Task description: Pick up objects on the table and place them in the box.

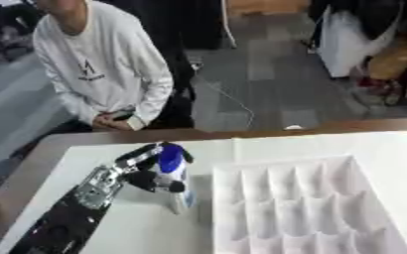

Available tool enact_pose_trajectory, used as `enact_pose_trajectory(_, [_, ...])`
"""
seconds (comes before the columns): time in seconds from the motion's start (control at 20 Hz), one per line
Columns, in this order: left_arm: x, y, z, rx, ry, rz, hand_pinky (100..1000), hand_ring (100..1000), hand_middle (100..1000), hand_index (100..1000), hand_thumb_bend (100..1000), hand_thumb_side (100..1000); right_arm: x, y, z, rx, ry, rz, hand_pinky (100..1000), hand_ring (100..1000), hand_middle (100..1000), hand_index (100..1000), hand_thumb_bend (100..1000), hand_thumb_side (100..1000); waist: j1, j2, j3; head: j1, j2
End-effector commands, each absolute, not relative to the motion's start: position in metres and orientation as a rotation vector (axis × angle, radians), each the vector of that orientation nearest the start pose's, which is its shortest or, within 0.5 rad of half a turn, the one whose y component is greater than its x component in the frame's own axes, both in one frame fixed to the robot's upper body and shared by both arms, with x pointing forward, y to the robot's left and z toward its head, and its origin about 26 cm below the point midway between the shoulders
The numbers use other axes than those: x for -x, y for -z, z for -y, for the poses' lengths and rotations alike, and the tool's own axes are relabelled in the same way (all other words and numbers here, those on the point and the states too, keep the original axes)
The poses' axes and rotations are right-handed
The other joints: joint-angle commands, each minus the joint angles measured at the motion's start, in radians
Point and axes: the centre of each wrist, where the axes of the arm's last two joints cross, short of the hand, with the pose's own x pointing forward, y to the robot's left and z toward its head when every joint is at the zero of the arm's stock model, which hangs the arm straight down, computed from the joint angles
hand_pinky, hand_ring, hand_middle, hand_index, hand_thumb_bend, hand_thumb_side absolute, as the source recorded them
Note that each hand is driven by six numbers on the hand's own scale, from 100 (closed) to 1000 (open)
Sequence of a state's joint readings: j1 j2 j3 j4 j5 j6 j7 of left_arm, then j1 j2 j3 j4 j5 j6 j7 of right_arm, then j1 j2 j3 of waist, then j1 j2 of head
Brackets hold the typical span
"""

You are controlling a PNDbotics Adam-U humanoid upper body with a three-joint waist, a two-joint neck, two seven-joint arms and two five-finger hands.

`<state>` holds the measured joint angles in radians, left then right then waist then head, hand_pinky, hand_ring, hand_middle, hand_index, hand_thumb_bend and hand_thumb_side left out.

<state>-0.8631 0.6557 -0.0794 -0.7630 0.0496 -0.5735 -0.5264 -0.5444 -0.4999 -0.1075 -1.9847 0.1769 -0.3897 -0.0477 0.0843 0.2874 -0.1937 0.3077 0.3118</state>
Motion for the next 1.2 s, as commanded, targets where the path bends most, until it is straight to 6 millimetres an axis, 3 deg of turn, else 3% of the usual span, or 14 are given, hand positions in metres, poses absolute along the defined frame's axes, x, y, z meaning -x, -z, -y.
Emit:
enact_pose_trajectory(0.05, [-0.4528, -0.1877, -0.4151, -0.175, 1.211, 1.960, 519, 255, 593, 620, 612, 506, -0.3034, -0.3059, 0.2842, -0.595, 0.703, -3.121, 397, 511, 536, 651, 307, 902, -0.006, -0.017, 0.002, 0.006, -0.009])
enact_pose_trajectory(0.1, [-0.4529, -0.1877, -0.4147, -0.173, 1.202, 1.966, 530, 258, 598, 627, 622, 502, -0.3034, -0.3059, 0.2842, -0.594, 0.703, -3.121, 397, 511, 536, 651, 307, 902, -0.006, -0.017, 0.002, 0.006, -0.009])
enact_pose_trajectory(0.15, [-0.4531, -0.1879, -0.4144, -0.172, 1.191, 1.974, 486, 234, 562, 553, 507, 541, -0.3034, -0.3059, 0.2842, -0.594, 0.703, -3.121, 397, 511, 536, 651, 307, 902, -0.006, -0.017, 0.002, 0.006, -0.009])
enact_pose_trajectory(0.2, [-0.4531, -0.1881, -0.4140, -0.171, 1.179, 1.982, 486, 234, 562, 553, 507, 541, -0.3034, -0.3059, 0.2842, -0.593, 0.703, -3.121, 397, 511, 536, 651, 307, 902, -0.006, -0.017, 0.002, 0.006, -0.009])
enact_pose_trajectory(0.35, [-0.4535, -0.1890, -0.4132, -0.172, 1.136, 2.009, 384, 164, 500, 506, 219, 706, -0.3035, -0.3060, 0.2841, -0.592, 0.704, -3.121, 397, 511, 536, 651, 305, 901, -0.006, -0.017, 0.002, 0.007, -0.009])
enact_pose_trajectory(0.4, [-0.4535, -0.1892, -0.4131, -0.172, 1.117, 2.018, 376, 155, 493, 503, 181, 733, -0.3035, -0.3060, 0.2841, -0.591, 0.704, -3.121, 397, 511, 536, 651, 305, 901, -0.006, -0.017, 0.002, 0.007, -0.009])
enact_pose_trajectory(0.45, [-0.4536, -0.1894, -0.4128, -0.173, 1.100, 2.027, 332, 108, 462, 482, 100, 841, -0.3035, -0.3060, 0.2841, -0.591, 0.705, -3.121, 397, 511, 536, 651, 305, 901, -0.006, -0.017, 0.002, 0.006, -0.009])
enact_pose_trajectory(0.6, [-0.4539, -0.1894, -0.4115, -0.169, 1.063, 2.043, 296, 100, 436, 463, 100, 878, -0.3035, -0.3062, 0.2839, -0.589, 0.706, -3.121, 397, 511, 536, 651, 304, 900, -0.006, -0.017, 0.001, 0.005, -0.008])
enact_pose_trajectory(0.65, [-0.4539, -0.1893, -0.4111, -0.168, 1.060, 2.044, 237, 100, 382, 437, 100, 879, -0.3035, -0.3062, 0.2838, -0.588, 0.706, -3.121, 397, 511, 536, 651, 303, 900, -0.005, -0.017, 0.001, 0.005, -0.008])
enact_pose_trajectory(0.7, [-0.4540, -0.1890, -0.4107, -0.166, 1.061, 2.041, 237, 100, 382, 437, 100, 879, -0.3035, -0.3063, 0.2837, -0.587, 0.707, -3.120, 397, 511, 536, 651, 303, 900, -0.005, -0.017, 0.001, 0.005, -0.009])
enact_pose_trajectory(0.75, [-0.4540, -0.1889, -0.4103, -0.164, 1.063, 2.039, 173, 100, 314, 417, 100, 869, -0.3035, -0.3064, 0.2836, -0.586, 0.708, -3.120, 398, 511, 536, 651, 303, 900, -0.005, -0.017, 0.001, 0.005, -0.009])
enact_pose_trajectory(0.8, [-0.4540, -0.1890, -0.4099, -0.164, 1.065, 2.039, 178, 100, 321, 419, 100, 870, -0.3035, -0.3064, 0.2835, -0.585, 0.710, -3.120, 397, 511, 536, 651, 303, 900, -0.005, -0.017, 0.001, 0.005, -0.009])
enact_pose_trajectory(0.85, [-0.4541, -0.1896, -0.4095, -0.165, 1.063, 2.046, 105, 100, 250, 409, 100, 853, -0.3035, -0.3064, 0.2835, -0.585, 0.710, -3.119, 398, 511, 537, 651, 303, 899, -0.005, -0.018, 0.001, 0.005, -0.009])
enact_pose_trajectory(1.2, [-0.4548, -0.1923, -0.4068, -0.176, 1.015, 2.127, 100, 100, 148, 386, 100, 810, -0.3035, -0.3064, 0.2837, -0.584, 0.714, -3.119, 398, 511, 537, 651, 300, 898, -0.006, -0.018, 0.003, 0.008, -0.008])
